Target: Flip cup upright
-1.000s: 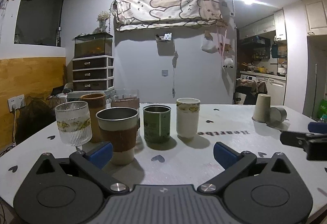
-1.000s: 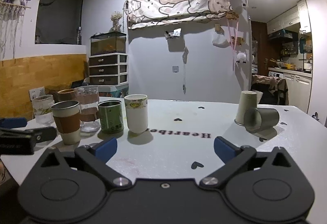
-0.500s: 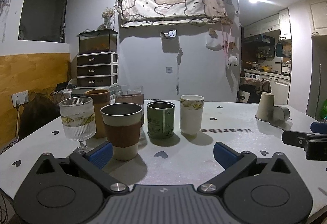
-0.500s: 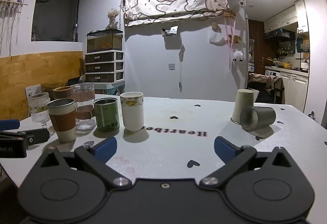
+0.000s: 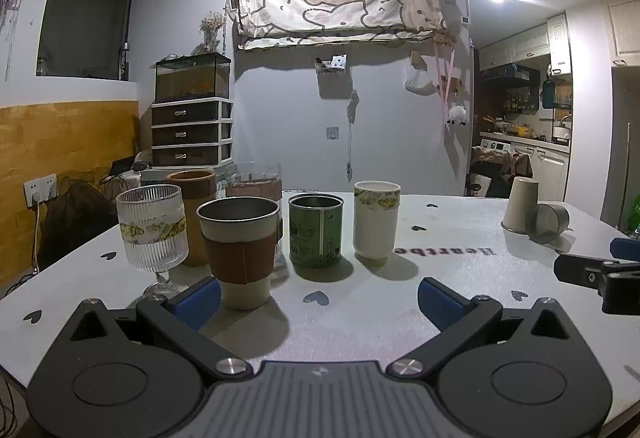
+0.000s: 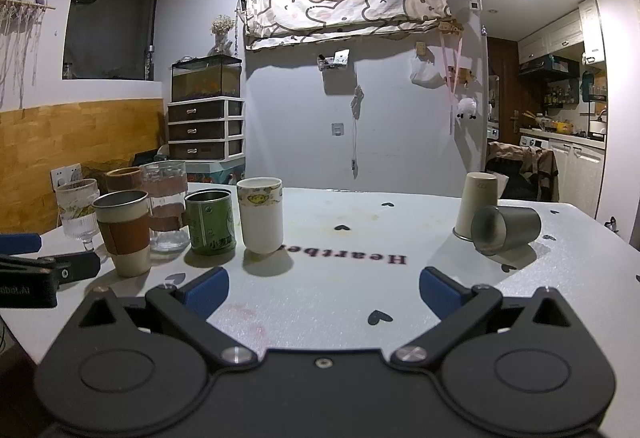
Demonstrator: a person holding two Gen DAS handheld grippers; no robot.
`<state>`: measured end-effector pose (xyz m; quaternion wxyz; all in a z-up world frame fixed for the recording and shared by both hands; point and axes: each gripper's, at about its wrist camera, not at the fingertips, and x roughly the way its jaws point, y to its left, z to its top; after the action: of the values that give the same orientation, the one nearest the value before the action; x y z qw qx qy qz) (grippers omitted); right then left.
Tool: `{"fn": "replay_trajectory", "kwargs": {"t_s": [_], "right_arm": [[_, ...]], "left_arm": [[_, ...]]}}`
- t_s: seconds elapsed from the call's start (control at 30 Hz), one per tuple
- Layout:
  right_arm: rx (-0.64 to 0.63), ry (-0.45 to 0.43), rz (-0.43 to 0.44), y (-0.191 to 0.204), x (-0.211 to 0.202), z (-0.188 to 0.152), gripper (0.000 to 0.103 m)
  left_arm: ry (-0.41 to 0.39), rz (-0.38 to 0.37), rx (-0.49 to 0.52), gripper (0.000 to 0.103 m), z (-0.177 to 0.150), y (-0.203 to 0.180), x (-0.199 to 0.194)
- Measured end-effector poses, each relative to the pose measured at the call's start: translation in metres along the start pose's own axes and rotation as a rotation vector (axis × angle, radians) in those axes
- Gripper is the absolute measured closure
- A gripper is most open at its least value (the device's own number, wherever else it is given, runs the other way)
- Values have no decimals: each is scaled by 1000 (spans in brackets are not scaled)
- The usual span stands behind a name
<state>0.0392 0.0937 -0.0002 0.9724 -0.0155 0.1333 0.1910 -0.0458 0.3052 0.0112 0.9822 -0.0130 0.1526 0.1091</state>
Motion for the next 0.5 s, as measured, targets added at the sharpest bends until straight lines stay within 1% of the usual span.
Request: {"fn": "replay_trajectory", "kwargs": {"t_s": [0.5], "right_arm": [[1, 1, 0, 0, 0, 0, 0]], "left_arm": [[2, -2, 0, 0, -2, -1, 0]]}}
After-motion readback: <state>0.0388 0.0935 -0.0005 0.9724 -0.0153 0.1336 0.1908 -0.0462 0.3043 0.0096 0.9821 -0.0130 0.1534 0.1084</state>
